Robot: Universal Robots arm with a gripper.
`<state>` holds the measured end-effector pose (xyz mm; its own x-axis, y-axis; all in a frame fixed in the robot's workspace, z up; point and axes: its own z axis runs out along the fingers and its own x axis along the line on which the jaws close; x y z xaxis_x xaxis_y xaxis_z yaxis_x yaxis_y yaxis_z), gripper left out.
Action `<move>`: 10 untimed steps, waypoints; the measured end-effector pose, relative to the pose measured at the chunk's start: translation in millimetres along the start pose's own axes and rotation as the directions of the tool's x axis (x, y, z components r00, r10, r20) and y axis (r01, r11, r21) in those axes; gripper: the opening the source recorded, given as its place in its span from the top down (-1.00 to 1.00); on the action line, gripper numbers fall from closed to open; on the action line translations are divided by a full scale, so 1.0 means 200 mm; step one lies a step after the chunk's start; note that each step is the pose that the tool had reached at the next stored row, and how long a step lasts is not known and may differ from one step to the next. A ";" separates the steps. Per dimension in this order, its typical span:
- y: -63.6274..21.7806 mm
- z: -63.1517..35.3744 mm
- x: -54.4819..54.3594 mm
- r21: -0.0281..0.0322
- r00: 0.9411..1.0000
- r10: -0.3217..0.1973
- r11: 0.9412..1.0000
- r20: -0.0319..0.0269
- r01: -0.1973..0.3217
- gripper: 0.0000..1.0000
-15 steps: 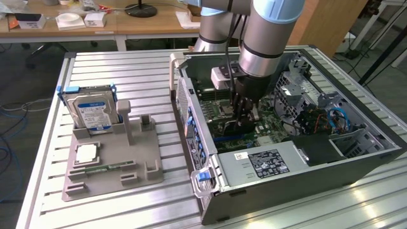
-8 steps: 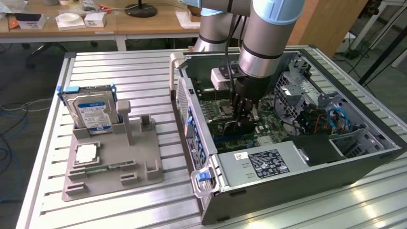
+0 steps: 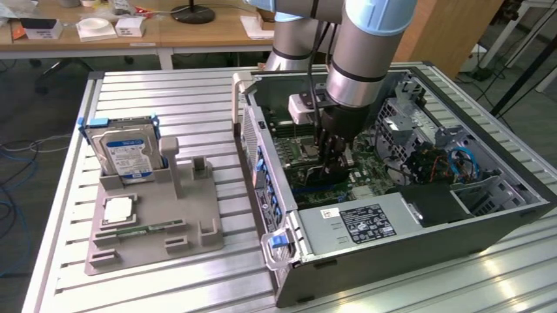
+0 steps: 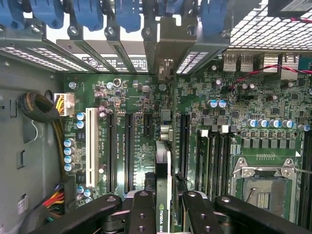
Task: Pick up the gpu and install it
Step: 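Insert the gpu into the slot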
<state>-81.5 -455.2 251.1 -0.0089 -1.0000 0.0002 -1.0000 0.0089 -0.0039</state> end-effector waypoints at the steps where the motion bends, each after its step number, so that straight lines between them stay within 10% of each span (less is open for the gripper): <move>1: 0.000 0.000 0.00 0.000 1.000 0.000 1.000 0.000 0.000 0.48; 10: 0.000 0.015 0.00 0.000 1.000 0.000 1.000 0.000 0.000 0.48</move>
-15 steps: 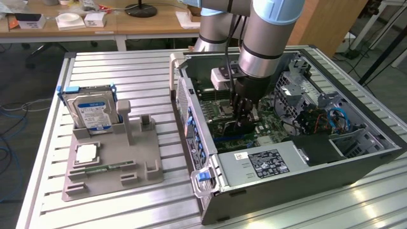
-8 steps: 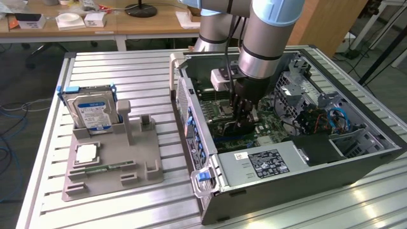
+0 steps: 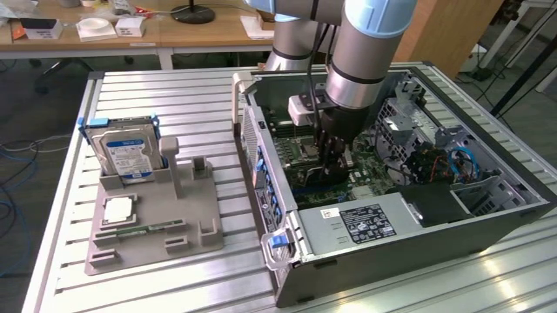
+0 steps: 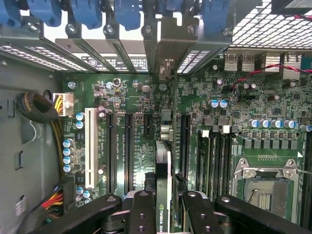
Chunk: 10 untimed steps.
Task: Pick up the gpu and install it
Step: 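Insert the gpu into the slot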
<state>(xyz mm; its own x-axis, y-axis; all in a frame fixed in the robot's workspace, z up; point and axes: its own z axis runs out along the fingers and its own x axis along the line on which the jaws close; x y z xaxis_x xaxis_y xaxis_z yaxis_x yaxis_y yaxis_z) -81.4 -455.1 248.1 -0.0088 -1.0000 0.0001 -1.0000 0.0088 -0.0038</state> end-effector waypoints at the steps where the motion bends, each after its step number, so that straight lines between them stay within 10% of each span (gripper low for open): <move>1: 0.000 0.001 0.00 0.000 1.000 0.000 1.000 0.000 0.000 0.48; 10: 0.005 0.007 0.00 0.000 1.000 0.000 1.000 0.000 0.000 0.48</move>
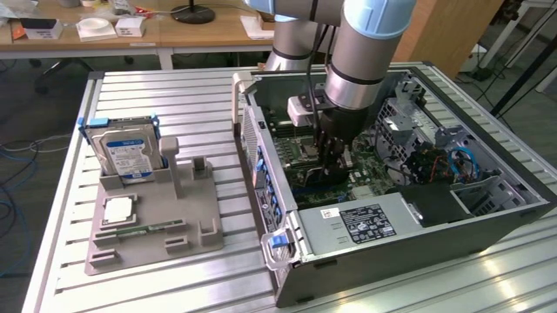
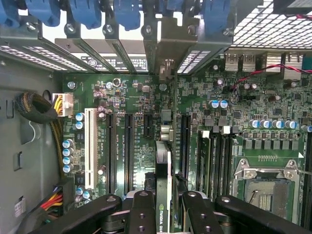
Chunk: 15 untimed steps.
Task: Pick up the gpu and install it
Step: 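Insert the gpu into the slot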
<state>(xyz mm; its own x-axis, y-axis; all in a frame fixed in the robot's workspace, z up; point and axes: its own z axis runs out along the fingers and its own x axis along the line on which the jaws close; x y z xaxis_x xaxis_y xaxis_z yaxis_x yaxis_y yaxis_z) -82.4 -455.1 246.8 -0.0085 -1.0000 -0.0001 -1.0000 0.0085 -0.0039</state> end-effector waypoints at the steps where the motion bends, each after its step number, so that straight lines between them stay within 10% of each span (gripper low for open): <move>1: 0.000 0.000 0.00 0.000 1.000 0.000 1.000 0.000 0.000 0.48; 15: 0.000 -0.084 0.00 0.000 1.000 0.000 1.000 0.000 0.000 0.33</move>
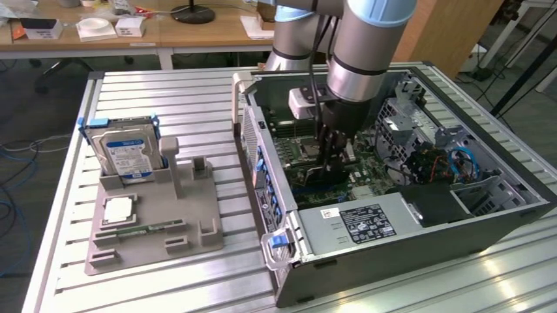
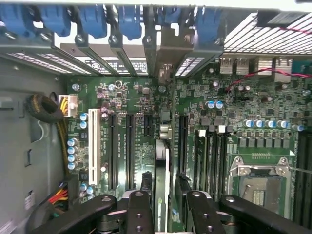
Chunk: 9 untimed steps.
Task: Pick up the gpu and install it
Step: 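Insert the gpu into the slot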
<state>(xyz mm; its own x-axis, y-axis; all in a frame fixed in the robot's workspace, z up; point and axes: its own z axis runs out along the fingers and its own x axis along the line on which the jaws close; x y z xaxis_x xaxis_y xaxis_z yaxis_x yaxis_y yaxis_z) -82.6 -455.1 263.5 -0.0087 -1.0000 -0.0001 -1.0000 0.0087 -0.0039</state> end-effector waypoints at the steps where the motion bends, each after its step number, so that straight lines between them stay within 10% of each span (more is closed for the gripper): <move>1: 0.000 -0.016 0.00 0.000 1.000 0.000 1.000 0.000 0.000 0.36; 9: 0.000 -0.063 0.00 0.000 1.000 0.000 1.000 0.000 0.000 0.79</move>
<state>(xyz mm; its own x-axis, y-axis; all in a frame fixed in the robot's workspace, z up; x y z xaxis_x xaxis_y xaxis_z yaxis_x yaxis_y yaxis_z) -82.6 -455.1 276.1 -0.0087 -1.0000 -0.0001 -1.0000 0.0087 -0.0040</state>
